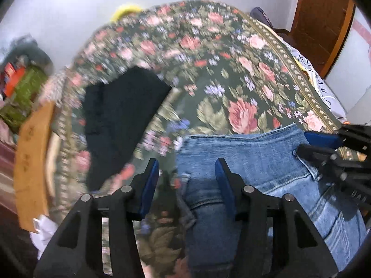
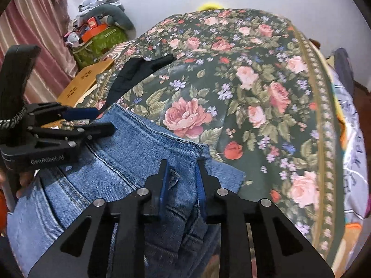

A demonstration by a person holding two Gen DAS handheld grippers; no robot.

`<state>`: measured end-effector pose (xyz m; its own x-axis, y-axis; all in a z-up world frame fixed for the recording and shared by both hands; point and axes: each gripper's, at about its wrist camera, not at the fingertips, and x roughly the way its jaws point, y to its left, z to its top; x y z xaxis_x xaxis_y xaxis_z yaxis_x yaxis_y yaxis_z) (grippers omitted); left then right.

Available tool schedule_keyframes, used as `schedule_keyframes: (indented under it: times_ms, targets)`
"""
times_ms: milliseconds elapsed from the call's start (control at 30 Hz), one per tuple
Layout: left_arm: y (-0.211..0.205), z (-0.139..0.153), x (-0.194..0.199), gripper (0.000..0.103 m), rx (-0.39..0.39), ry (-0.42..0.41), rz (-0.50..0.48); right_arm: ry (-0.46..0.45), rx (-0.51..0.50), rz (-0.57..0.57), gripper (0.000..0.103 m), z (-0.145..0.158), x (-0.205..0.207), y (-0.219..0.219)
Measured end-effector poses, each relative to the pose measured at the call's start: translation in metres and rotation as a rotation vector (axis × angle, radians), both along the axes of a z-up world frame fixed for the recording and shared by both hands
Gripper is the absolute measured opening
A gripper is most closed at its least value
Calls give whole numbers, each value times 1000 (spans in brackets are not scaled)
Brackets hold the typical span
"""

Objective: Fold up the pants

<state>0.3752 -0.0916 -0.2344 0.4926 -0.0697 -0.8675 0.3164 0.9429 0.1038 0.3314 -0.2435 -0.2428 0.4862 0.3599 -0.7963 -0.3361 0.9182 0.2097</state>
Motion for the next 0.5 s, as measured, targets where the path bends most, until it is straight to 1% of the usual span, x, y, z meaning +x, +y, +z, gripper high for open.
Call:
schedule_keyframes:
  times_ms: [33,67,100,167,233,300,333,400,433,500]
  targets:
    - [3,10,-5,52,-5,-21,-2,-13,-13,-4,25,7,-2,-1]
    - [7,21,-10,52,-24,-35,-5,-27,-17,-5,25,15,-7,-3]
    - [9,29,-14,52,-42,-42,-6,-34,-9,1,25,22,-9,-4]
    - [14,43,-25,53,-92,-35,-26,-40,25,23,31,36,-19,-4]
    - [12,47,-34,54,-122,-11,-53,-47,47,54,44,45,-30,1]
    - [8,43,-46,54,-128,31,-81,-38,62,93,50,47,-41,10]
    - [5,37,-51,54,-118,52,-93,-25,68,109,52,46,-45,15]
    - [2,21,-62,55,-82,82,-104,22,65,148,53,36,-56,24]
    - [3,12,-69,55,-72,85,-102,45,40,164,53,29,-60,28]
    - [8,7,-80,60,-81,75,-98,71,-7,189,52,14,-69,32]
